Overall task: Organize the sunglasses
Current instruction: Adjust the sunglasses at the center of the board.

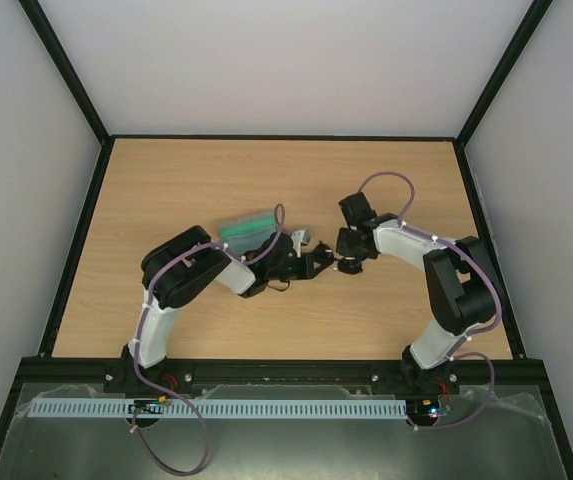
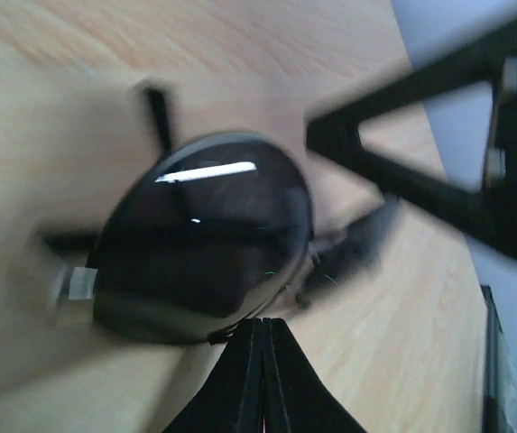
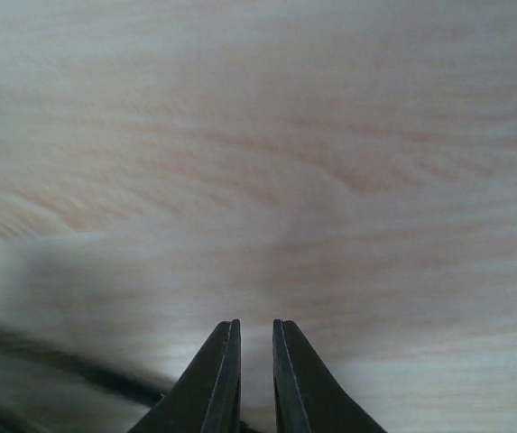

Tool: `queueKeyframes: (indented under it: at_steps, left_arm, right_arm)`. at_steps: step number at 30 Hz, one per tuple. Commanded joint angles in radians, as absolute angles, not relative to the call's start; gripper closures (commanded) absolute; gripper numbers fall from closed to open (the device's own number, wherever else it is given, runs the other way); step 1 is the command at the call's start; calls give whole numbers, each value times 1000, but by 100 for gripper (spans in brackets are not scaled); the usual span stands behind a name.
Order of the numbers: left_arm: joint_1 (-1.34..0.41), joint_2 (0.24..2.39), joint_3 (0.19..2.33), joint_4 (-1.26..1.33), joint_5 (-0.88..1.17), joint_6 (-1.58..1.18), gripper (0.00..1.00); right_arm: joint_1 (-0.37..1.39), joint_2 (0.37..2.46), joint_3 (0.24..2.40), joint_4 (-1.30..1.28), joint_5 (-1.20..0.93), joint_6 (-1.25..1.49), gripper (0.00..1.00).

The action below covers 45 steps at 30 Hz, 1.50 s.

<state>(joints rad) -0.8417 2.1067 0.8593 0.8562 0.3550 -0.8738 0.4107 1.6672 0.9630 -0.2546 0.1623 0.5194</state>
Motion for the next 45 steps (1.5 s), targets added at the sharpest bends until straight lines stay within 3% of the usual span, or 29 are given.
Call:
queueKeyframes:
  at_steps: [1, 8, 14, 24, 45]
  left_arm:
    - [-771, 2234, 872, 501, 221, -776, 98]
    - [-747, 2245, 955, 447, 220, -756, 98]
    - [-754, 2178, 870, 474, 225, -766, 98]
    - [-842, 2256, 890, 497, 244, -794, 98]
    - [-894, 2320, 952, 489, 276, -801, 98]
  right_arm:
    - [411, 1602, 879, -273, 141, 519, 88]
    - [411, 1447, 744, -264, 97, 537, 88]
    - [411, 1386, 728, -265, 90, 545, 88]
    - [411, 1406, 668, -161, -30, 589, 88]
    - [417, 1515, 784, -115, -132, 605, 89]
